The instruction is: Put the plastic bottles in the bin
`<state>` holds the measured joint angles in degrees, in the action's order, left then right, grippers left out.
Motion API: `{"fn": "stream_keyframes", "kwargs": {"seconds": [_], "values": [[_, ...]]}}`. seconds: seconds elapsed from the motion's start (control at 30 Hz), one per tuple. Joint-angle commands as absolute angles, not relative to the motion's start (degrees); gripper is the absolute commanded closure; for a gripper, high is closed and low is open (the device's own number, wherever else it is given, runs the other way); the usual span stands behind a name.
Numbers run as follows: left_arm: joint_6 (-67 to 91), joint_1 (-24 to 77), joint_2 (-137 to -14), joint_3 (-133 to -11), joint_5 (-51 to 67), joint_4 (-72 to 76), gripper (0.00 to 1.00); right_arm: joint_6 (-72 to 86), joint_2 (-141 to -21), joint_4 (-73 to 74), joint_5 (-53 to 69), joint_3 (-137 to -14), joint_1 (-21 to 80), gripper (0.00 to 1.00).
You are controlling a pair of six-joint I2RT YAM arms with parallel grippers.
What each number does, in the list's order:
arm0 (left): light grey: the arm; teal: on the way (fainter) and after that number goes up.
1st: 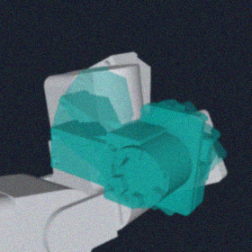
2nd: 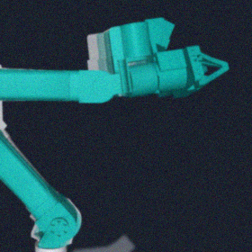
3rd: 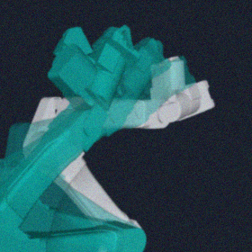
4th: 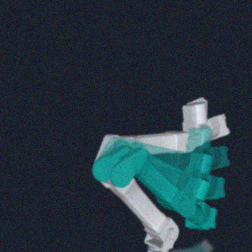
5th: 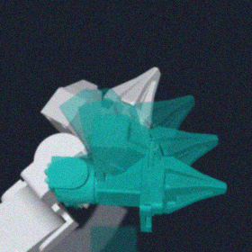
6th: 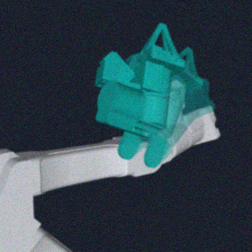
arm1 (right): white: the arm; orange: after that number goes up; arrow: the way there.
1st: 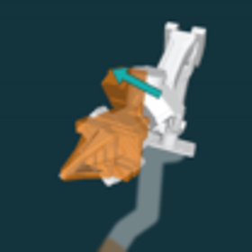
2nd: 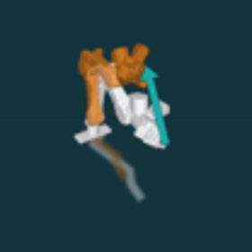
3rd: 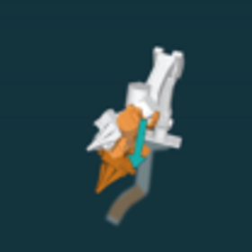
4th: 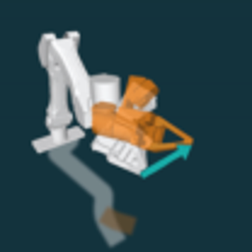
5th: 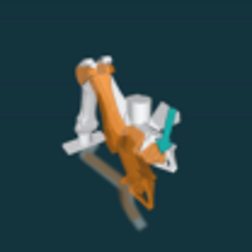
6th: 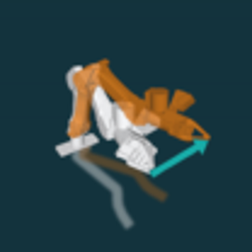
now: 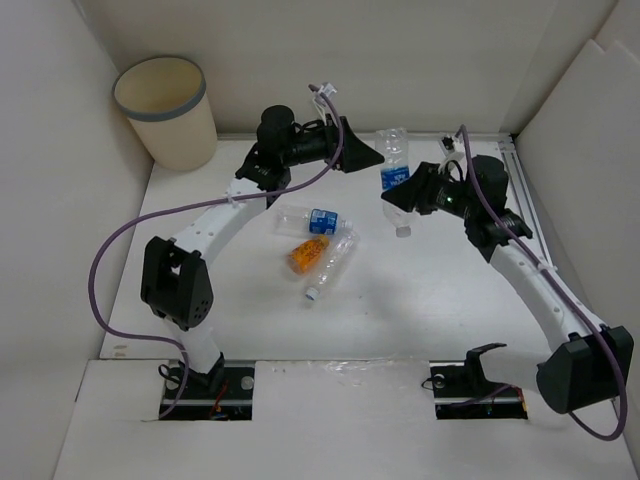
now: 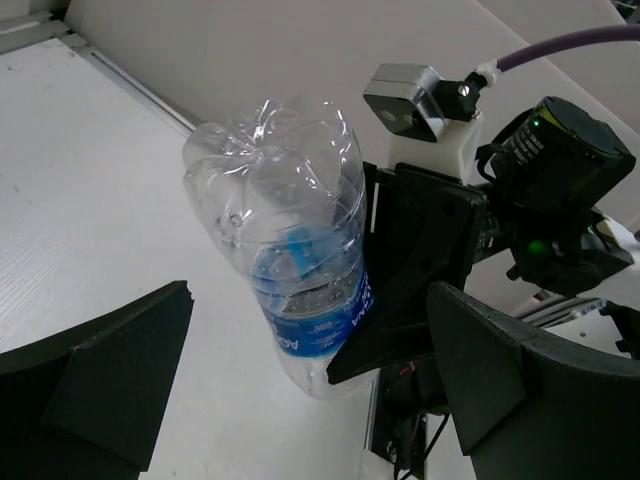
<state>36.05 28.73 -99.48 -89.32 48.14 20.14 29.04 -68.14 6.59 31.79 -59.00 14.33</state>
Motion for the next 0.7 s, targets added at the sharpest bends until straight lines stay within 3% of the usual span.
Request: {"fn": "stream_keyframes", "kwargs": {"seconds": [0.0,0.33,0.4,0.43,0.47,0.5,0.53,0.57,0.6,0.67], "values": [[37.4,29.6,-99.2,-88.9,52.3,28.2,0.00,31.6,-68.9,-1.0,37.5,-62.5,15.9,1.00],[38.0,30.2,-100.9,-90.2,51.8,29.5,0.00,33.6,-73.2,-6.2,39.9,-65.6,21.5,1.00],[38.0,30.2,-100.9,-90.8,51.8,28.9,0.06,34.2,-73.2,-6.9,39.9,-65.6,22.1,1.00],[37.4,30.2,-100.9,-90.8,51.0,28.4,0.22,34.2,-73.8,-6.9,39.3,-66.1,22.1,0.96],[36.8,30.2,-100.9,-90.8,49.4,27.2,0.43,34.2,-73.8,-6.9,39.3,-66.1,22.1,0.90],[36.3,30.2,-100.1,-91.3,47.7,26.2,0.71,34.2,-73.8,-6.9,39.3,-66.1,22.1,0.82],[35.5,30.2,-100.1,-91.3,45.7,25.1,0.91,34.2,-74.4,-6.9,38.7,-66.1,22.1,0.31],[35.0,30.2,-99.4,-91.9,43.7,23.0,1.00,34.2,-74.4,-6.9,38.7,-65.5,22.1,0.08],[35.0,29.7,-99.4,-93.1,38.3,21.7,1.00,34.2,-74.4,-6.9,36.9,-65.5,22.1,0.00],[35.0,27.7,-98.7,-94.9,31.2,19.2,1.00,33.6,-73.0,-6.9,35.3,-63.3,19.9,0.00]]}}
